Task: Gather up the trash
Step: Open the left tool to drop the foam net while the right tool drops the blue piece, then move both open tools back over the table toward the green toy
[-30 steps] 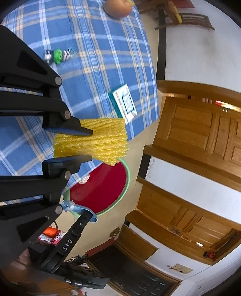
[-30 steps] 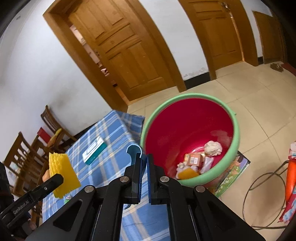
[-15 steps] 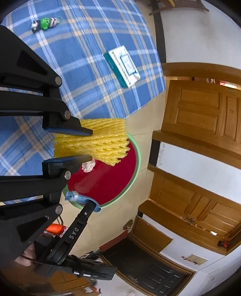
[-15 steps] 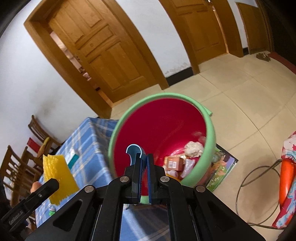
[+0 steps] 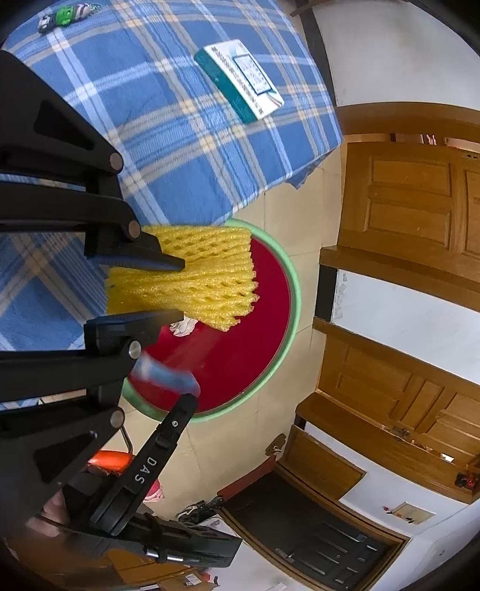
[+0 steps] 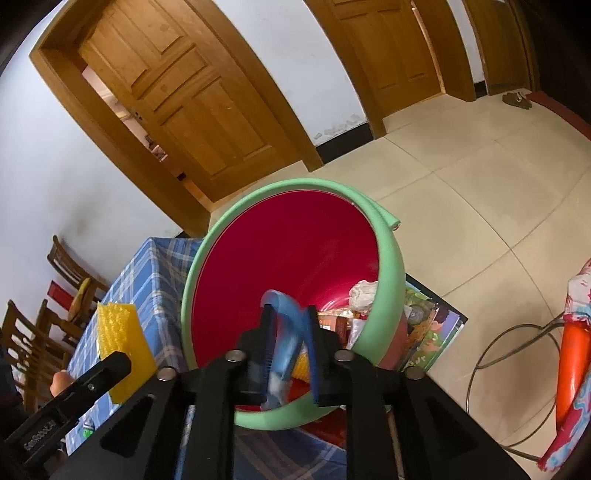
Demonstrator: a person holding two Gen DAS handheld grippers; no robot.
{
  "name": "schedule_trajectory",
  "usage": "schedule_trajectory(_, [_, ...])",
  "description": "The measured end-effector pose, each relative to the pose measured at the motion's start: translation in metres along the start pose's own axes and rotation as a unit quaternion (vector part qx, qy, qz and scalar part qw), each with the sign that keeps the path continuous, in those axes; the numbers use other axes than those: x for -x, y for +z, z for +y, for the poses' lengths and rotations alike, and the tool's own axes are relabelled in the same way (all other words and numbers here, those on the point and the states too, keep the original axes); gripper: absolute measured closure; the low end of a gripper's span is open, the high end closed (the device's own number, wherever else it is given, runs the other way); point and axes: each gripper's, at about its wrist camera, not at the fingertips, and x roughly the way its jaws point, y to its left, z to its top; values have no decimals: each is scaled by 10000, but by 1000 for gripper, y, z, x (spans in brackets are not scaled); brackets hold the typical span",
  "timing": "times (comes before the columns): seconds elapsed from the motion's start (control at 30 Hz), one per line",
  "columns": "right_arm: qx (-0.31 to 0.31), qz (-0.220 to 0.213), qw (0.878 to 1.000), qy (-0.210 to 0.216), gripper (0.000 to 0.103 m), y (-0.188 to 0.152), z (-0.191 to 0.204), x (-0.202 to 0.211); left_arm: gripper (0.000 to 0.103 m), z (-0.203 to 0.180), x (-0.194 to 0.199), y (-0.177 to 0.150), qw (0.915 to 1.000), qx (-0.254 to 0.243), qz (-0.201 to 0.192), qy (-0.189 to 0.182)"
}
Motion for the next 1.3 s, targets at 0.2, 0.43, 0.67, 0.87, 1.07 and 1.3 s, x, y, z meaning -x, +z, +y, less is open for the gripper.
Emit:
schedule_trajectory(0.2, [-32, -42, 10000, -3, 75, 1, -5, 4, 84, -5, -11, 3, 10000, -57, 68, -24])
schedule_trajectory(0.43, [-20, -86, 9999, -52, 72, 1, -5, 9, 68, -9, -11, 4, 9999, -123, 51, -54])
schedule_trajectory(0.67, [95, -122, 9999, 38, 72, 0, 2, 18, 57, -9, -3, 5, 9999, -163, -44, -28])
schedule_trajectory(0.87, [268, -184, 9994, 88, 62, -2, 11, 28, 57, -4, 9, 6, 9998, -84, -164, 6])
schedule_trajectory(1.07, [439, -150, 9987, 205, 52, -11, 24, 35, 57, 6, 28, 3, 9994, -24, -332, 124])
schedule_trajectory(1.3, [674, -78, 9970, 364, 45, -27, 43, 46, 57, 24, 54, -9, 9981, 208, -443, 370])
